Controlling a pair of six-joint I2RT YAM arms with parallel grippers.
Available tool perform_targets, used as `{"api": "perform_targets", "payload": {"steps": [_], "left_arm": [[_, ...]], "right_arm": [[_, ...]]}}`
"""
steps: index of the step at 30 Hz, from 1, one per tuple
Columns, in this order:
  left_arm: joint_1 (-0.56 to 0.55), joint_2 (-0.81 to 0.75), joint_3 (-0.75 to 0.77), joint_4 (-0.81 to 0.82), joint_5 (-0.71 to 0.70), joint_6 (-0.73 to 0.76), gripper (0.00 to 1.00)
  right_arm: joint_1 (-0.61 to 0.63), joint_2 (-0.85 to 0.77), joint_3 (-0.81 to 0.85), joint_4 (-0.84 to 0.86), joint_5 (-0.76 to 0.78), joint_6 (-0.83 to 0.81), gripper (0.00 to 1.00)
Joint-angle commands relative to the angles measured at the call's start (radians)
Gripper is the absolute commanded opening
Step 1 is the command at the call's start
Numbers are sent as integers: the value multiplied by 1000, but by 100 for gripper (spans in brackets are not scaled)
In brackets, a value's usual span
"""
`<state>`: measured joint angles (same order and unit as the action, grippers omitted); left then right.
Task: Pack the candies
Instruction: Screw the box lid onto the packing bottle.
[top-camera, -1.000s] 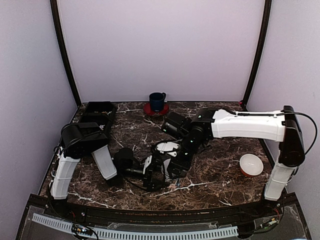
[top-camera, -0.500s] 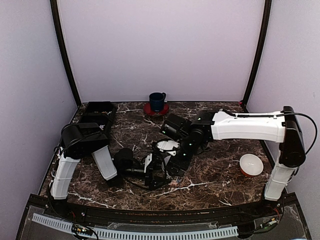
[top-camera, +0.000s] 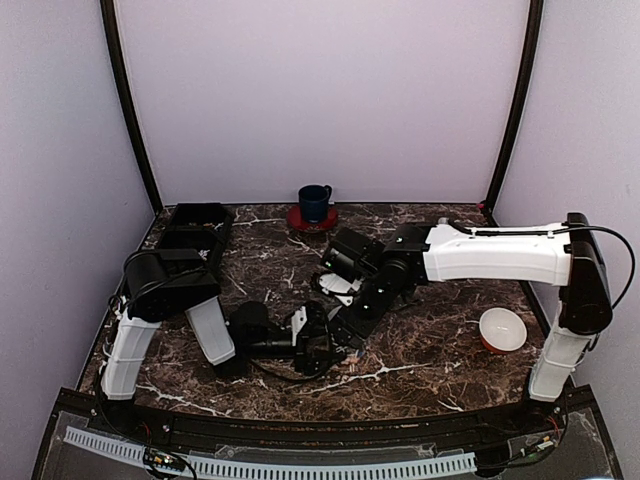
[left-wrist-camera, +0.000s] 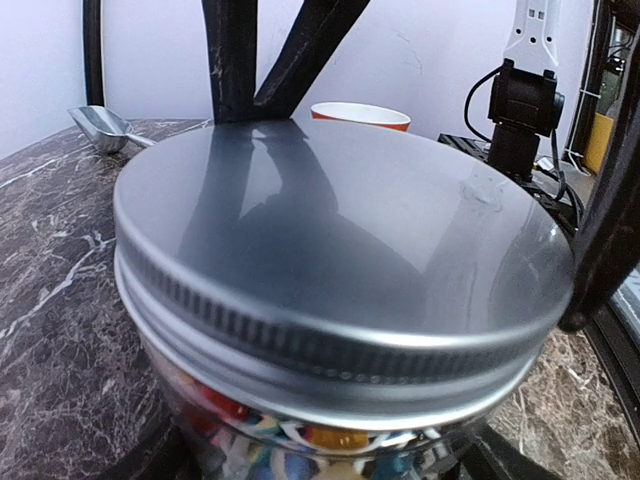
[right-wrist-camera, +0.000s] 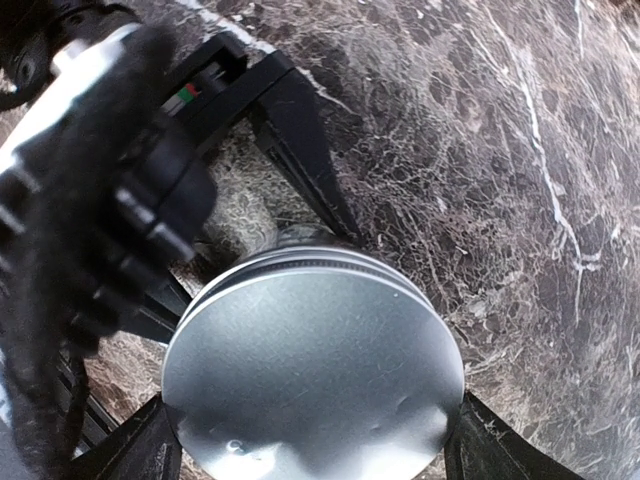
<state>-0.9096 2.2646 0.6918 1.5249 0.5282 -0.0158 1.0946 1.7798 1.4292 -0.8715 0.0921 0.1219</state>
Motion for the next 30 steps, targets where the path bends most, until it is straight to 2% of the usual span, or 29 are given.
{"api": "perform_targets", "payload": {"steps": [1, 6, 20, 30], "left_arm": [[-20, -11, -8, -95, -162, 8, 77], [-43, -17, 2, -131, -237, 27, 77], [-51, -17, 9, -148, -264, 39, 79], [-51, -16, 7, -148, -264, 36, 79]], "right_arm": [[-2, 23, 27, 12, 21, 104, 82], [-11, 36, 45, 16, 45, 165, 83], [-11, 6, 33, 32, 50, 175, 100], [-10, -32, -15, 45, 16, 165, 98]]}}
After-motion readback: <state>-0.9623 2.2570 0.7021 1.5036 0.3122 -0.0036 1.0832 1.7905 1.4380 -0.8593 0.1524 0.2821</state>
